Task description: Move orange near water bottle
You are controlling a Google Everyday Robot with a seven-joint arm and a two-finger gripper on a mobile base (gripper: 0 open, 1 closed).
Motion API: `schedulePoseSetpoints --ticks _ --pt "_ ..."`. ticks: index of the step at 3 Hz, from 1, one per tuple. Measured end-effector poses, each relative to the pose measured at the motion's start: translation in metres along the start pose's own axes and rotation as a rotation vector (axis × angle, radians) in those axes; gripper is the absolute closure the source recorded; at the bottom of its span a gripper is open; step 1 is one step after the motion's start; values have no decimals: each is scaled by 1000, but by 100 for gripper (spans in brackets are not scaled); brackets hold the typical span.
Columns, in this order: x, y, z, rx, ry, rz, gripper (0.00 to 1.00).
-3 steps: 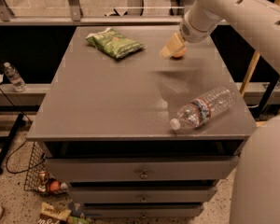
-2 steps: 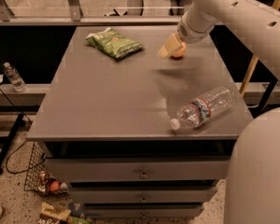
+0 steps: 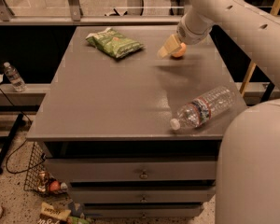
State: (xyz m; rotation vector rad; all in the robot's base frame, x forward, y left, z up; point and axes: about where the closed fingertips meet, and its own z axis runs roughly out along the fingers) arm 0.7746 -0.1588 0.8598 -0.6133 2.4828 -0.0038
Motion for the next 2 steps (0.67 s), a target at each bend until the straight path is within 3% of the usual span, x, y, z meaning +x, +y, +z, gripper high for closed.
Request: schedulePoseSetpoints --ticks 2 --pt "-7 -4 16 -8 -11 21 0"
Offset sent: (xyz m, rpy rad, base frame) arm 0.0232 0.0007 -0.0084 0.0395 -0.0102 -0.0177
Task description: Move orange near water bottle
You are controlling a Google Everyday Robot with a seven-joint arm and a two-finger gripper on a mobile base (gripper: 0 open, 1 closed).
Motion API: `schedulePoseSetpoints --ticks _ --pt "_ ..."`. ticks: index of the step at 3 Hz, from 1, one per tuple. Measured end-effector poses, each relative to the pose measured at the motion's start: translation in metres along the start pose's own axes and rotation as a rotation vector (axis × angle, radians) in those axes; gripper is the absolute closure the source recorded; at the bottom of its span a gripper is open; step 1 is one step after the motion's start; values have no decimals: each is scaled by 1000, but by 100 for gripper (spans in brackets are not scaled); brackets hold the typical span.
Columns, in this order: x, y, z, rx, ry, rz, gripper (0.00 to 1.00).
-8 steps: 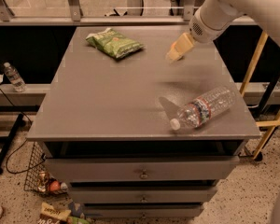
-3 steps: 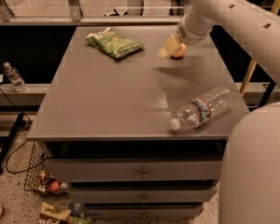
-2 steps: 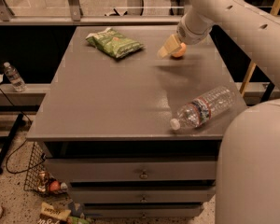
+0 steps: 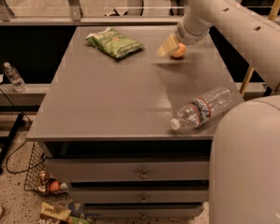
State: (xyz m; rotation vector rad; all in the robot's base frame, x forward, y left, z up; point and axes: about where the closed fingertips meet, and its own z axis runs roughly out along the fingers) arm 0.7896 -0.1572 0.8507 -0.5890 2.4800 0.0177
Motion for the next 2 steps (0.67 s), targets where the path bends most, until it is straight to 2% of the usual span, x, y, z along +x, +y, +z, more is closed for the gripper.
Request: schedulePoseSetpoints --ticks 2 --pt "-1 5 11 -21 13 -5 40"
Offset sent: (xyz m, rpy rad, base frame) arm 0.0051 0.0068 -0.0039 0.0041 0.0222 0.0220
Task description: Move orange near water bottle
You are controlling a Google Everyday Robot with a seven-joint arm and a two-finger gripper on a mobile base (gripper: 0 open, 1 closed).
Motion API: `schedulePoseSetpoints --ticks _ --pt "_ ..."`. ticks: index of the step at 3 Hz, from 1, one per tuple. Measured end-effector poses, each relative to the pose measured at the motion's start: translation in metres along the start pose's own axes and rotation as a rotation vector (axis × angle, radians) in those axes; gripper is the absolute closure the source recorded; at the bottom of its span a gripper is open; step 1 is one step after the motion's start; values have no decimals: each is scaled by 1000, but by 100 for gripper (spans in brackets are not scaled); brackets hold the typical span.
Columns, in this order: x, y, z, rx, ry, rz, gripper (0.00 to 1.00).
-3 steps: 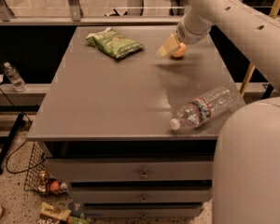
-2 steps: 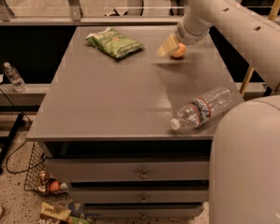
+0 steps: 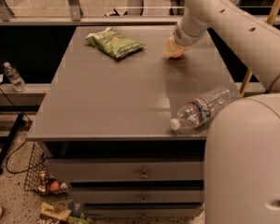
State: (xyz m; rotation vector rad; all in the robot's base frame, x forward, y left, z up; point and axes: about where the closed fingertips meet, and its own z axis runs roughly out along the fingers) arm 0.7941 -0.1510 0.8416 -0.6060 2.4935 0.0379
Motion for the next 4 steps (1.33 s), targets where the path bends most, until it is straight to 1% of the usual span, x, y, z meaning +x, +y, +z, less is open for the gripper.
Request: schedulePoseSetpoints --ticks 1,2,3,4 --pt "-1 8 -5 -11 8 -29 65" --pt "-3 24 -29 -28 19 -110 88" --pt "8 44 -66 -44 79 -211 100" --pt "40 61 -96 -91 202 -289 100"
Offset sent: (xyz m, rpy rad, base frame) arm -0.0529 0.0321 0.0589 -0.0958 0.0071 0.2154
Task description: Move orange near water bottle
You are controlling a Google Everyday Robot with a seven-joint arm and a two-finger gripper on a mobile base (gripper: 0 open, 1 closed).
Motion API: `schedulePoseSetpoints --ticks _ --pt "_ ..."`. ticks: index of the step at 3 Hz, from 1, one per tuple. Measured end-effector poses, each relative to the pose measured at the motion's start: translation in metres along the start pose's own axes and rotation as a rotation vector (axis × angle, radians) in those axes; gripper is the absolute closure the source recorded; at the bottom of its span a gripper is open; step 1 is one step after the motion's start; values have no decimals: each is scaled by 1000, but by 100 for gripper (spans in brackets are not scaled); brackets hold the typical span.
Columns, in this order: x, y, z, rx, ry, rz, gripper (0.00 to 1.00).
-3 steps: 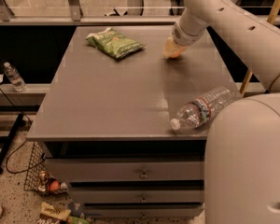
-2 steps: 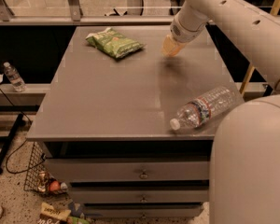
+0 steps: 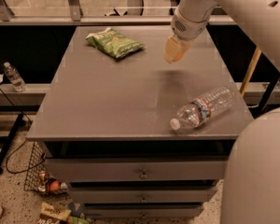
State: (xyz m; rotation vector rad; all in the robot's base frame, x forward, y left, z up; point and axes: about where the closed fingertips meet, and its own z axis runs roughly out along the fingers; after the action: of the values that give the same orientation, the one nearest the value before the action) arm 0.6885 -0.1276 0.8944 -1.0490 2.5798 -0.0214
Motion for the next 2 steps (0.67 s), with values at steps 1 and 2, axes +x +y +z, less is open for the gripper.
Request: schedulePoseSetpoints --ticks 1,2 --pt "38 21 -10 -63 127 -23 100" --pt "69 29 -11 -77 214 -23 100"
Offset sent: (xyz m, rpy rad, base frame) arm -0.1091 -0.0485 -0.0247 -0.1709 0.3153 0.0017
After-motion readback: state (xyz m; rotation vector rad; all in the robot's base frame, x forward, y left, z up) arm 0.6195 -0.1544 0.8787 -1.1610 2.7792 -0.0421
